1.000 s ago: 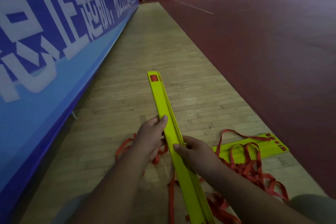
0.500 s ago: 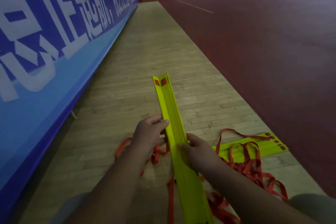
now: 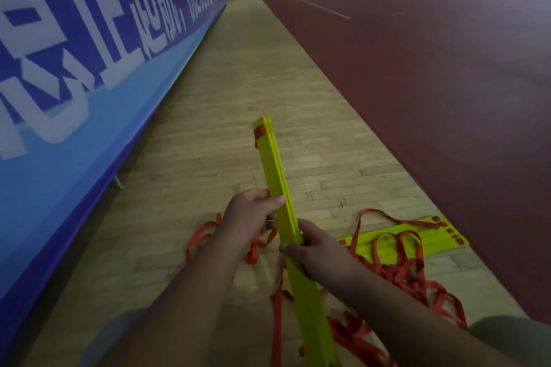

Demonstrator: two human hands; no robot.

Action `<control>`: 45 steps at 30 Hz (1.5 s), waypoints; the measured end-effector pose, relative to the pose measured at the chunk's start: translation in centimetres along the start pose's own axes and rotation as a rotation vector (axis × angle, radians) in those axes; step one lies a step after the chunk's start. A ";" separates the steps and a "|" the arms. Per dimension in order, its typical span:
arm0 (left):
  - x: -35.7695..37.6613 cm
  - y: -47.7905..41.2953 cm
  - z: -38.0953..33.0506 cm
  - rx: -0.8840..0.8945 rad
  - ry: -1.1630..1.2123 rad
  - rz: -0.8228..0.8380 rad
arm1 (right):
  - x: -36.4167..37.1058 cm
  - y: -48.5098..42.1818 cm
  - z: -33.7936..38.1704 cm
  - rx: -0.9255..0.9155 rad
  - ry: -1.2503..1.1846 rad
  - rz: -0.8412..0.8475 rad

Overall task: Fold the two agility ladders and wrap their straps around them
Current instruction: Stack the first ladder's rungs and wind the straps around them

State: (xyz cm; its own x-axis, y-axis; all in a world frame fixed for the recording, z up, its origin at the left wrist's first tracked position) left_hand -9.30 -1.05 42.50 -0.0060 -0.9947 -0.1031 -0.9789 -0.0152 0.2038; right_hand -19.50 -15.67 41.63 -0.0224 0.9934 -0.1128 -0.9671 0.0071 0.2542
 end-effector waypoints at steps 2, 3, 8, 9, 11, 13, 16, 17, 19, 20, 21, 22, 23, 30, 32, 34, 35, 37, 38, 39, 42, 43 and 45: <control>-0.4 0.1 -0.4 0.034 -0.087 -0.012 | -0.2 0.0 0.0 0.016 0.044 -0.002; -0.5 0.1 -0.5 0.036 -0.104 -0.018 | -0.3 -0.1 -0.2 0.031 0.049 -0.005; -0.3 0.2 -0.7 0.010 -0.030 0.000 | -1.2 -0.3 -0.4 0.065 0.092 -0.029; -0.1 0.4 -0.8 0.009 -0.031 0.016 | -1.4 -0.3 -0.4 0.067 0.109 -0.028; 0.5 0.9 -1.1 0.014 -0.067 0.064 | -2.0 -0.4 -0.4 0.044 0.240 -0.019; 1.0 1.6 -1.6 0.047 -0.143 0.107 | -2.8 -0.4 -0.5 0.044 0.397 -0.026; 0.4 1.8 -3.0 0.118 -0.243 0.023 | -3.7 -0.4 -0.9 0.079 0.382 -0.017; -0.3 1.6 -3.5 0.129 -0.249 -0.045 | -3.9 -0.4 -0.9 0.082 0.364 -0.015; -2.2 1.2 -4.4 0.162 -0.249 -0.210 | -4.4 -0.2 -1.1 0.084 0.345 -0.017; -3.1 0.9 -5.0 0.195 -0.256 -0.283 | -4.6 0.0 -1.1 0.086 0.349 -0.015; -3.7 0.6 -5.5 0.226 -0.250 -0.320 | -4.7 0.2 -1.1 0.091 0.357 -0.005; -4.0 0.3 -5.9 0.250 -0.235 -0.312 | -4.8 0.5 -1.2 0.096 0.369 0.009; -4.0 0.0 -6.3 0.270 -0.211 -0.275 | -4.9 0.7 -1.2 0.100 0.380 0.025; -4.0 -1.5 -5.2 0.216 0.039 -0.181 | -6.1 1.9 -2.3 0.197 0.410 0.096; -3.4 -1.5 -5.1 0.178 0.173 -0.126 | -6.1 2.1 -2.7 0.212 0.331 0.093; -2.9 -1.4 -5.3 0.176 0.206 -0.100 | -6.0 2.2 -2.9 0.194 0.262 0.098; -2.8 -1.4 -5.3 0.186 0.194 -0.100 | -6.0 2.2 -2.9 0.176 0.247 0.107; -2.9 -1.5 -5.3 0.200 0.138 -0.113 | -6.0 2.0 -3.0 0.152 0.246 0.116; -3.0 -1.5 -5.3 0.206 0.109 -0.120 | -6.0 2.0 -3.1 0.149 0.259 0.118; -3.0 -1.6 -5.3 0.211 0.077 -0.123 | -5.9 2.0 -3.2 0.152 0.270 0.122; -3.1 -1.3 -5.6 0.256 0.019 -0.116 | -5.6 2.1 -3.4 0.176 0.271 0.132; -3.2 -1.2 -5.8 0.271 -0.001 -0.119 | -5.5 2.2 -3.4 0.175 0.270 0.141; -3.4 -1.1 -5.8 0.291 -0.041 -0.139 | -5.3 2.4 -3.5 0.150 0.286 0.172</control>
State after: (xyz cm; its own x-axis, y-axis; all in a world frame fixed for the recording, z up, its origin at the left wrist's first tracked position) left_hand -7.02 1.76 48.29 0.1293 -0.9801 -0.1504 -0.9882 -0.1148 -0.1016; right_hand -22.57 -21.28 39.45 -0.2722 0.9093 -0.3147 -0.8954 -0.1197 0.4288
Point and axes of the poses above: each hand's wrist, its own y-axis away from the middle knuckle, its own x-axis out of the palm, z = x × y, the point moved 8 cm from there along -y, towards the middle knuckle, and after that the axes turned 5 degrees about -z, right-handed, at the moved point
